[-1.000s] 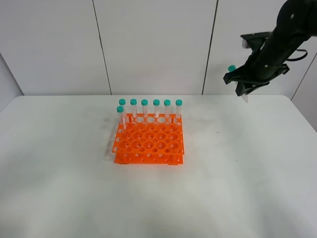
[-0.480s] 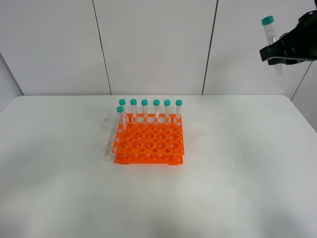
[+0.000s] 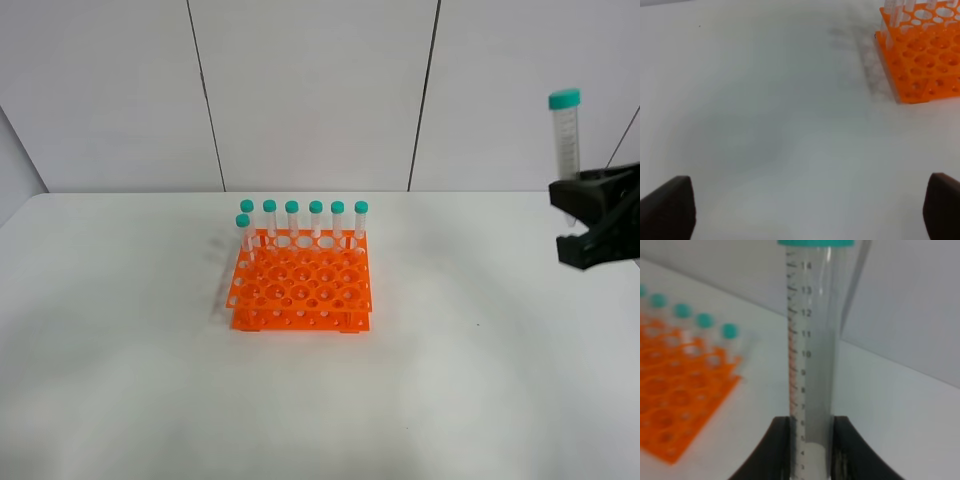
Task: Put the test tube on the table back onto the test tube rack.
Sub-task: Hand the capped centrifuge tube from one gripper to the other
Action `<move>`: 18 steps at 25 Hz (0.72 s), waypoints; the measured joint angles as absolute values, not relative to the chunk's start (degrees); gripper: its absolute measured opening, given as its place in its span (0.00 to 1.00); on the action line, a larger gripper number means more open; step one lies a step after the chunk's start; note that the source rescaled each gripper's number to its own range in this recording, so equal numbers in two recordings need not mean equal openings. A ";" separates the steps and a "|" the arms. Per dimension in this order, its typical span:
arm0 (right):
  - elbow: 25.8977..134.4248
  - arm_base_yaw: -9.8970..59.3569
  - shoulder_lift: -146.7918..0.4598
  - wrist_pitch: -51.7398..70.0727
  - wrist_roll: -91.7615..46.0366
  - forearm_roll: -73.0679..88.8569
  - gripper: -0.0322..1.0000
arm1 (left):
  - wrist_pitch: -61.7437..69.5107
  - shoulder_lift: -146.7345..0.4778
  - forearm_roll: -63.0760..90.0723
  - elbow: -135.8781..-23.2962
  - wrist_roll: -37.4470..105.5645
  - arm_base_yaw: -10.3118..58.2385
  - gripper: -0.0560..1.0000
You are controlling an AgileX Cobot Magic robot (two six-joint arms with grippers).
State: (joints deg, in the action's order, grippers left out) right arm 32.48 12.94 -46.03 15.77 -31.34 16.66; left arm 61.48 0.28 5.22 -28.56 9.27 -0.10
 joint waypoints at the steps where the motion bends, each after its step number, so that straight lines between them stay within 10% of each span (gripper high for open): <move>1: 30.75 14.40 -45.11 15.77 -33.13 19.63 0.06 | 61.48 0.28 5.22 -28.56 9.27 -0.10 1.00; 18: 24.50 42.10 -38.73 15.59 -41.29 26.61 0.06 | 61.48 0.28 5.22 -28.56 9.27 -0.10 1.00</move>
